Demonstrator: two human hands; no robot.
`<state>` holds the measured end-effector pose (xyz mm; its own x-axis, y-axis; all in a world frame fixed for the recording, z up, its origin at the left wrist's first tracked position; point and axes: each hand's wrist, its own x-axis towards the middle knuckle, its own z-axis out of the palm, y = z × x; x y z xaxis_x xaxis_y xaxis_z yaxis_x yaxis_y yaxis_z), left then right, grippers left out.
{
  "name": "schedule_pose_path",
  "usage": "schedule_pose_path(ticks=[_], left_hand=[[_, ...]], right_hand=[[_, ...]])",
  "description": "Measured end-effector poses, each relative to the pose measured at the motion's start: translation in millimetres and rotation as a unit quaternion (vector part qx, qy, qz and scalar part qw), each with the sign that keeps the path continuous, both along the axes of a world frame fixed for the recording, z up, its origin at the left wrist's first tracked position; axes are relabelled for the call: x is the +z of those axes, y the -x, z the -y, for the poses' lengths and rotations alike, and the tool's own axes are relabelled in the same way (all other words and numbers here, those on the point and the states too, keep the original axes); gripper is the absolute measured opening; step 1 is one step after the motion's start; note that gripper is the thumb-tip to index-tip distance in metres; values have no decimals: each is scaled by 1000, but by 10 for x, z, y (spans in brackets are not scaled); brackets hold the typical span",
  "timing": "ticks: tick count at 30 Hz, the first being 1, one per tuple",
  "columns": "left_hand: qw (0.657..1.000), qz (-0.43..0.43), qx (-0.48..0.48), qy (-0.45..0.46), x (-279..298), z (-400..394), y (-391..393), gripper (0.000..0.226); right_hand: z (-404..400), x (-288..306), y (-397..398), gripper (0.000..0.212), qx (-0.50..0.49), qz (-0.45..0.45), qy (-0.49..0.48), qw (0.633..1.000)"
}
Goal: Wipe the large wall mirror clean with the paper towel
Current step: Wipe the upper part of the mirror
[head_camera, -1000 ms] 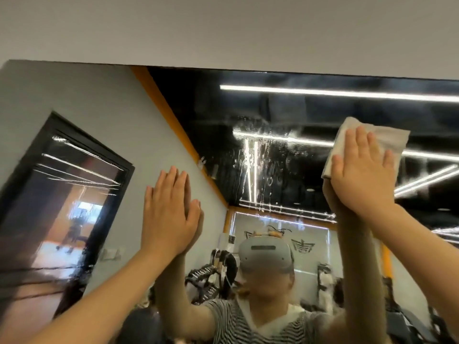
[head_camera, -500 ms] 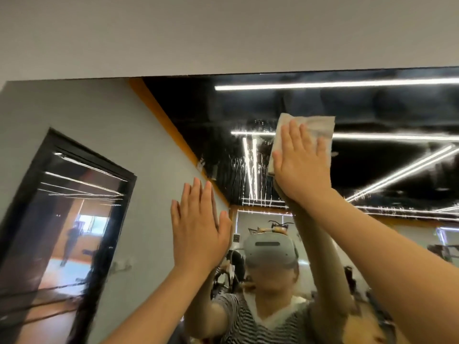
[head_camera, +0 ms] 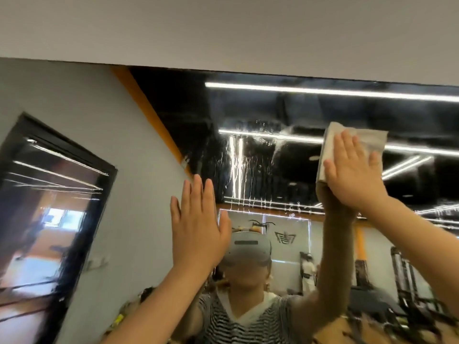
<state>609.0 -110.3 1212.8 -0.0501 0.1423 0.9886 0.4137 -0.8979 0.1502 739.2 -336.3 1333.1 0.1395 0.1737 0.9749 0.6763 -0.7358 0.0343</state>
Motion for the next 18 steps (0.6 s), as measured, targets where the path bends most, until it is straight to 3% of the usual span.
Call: schedule_pose_path(ticks=[5, 8, 14, 18], left_hand=[[1000, 6, 24, -9, -4, -31, -41, 64], [999, 7, 33, -5, 2, -35, -58, 64], [999, 11, 39, -8, -1, -38, -52, 63], [998, 18, 46, -24, 17, -61, -50, 63]], right_hand=[[-212, 59, 106, 69, 1, 10, -35, 999], [-469, 162, 275, 58, 9, 19, -1, 1000], [-1212, 203, 688, 59, 25, 98, 73, 992], [-1238, 195, 677, 59, 40, 112, 87, 989]])
